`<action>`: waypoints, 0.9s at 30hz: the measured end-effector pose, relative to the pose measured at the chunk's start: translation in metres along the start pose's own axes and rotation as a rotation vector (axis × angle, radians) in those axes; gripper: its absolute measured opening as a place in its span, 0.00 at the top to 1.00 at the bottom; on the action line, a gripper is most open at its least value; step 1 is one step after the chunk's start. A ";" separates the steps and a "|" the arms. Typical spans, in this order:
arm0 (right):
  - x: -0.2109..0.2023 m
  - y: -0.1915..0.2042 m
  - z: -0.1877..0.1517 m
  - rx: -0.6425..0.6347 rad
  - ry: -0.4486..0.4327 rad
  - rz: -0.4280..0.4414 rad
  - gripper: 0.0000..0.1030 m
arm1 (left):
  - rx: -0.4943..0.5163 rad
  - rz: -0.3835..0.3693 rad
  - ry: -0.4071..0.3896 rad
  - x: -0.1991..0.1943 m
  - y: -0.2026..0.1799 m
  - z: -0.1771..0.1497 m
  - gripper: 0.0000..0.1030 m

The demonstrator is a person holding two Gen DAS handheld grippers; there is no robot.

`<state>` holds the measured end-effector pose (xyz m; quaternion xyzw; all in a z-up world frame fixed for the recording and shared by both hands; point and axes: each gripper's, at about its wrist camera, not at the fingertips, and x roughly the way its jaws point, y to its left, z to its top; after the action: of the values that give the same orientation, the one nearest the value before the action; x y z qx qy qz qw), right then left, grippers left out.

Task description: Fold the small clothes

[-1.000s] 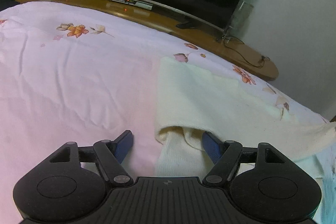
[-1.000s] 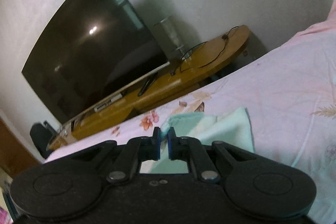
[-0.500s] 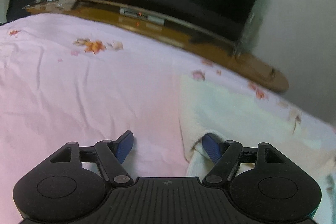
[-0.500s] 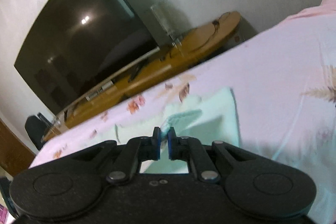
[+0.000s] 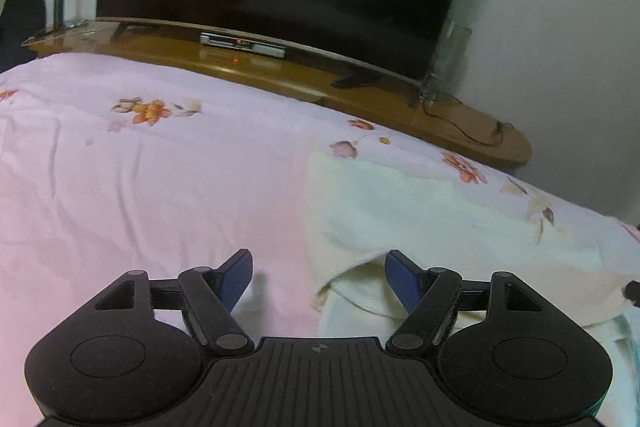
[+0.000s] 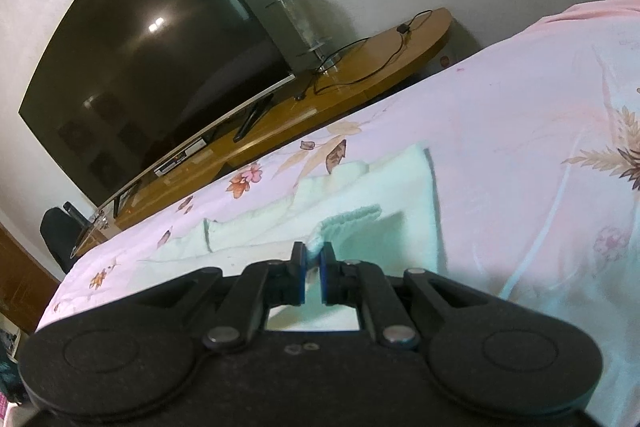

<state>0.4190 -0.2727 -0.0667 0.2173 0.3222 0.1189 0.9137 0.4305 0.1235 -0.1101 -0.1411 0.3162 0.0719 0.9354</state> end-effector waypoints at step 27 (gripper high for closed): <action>-0.007 -0.027 -0.015 0.015 0.026 -0.100 0.93 | 0.042 0.044 0.088 0.015 0.014 -0.007 0.29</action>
<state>0.4065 -0.2940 -0.0860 0.2062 0.3455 0.0733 0.9126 0.4355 0.1349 -0.1278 -0.1176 0.3615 0.0794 0.9215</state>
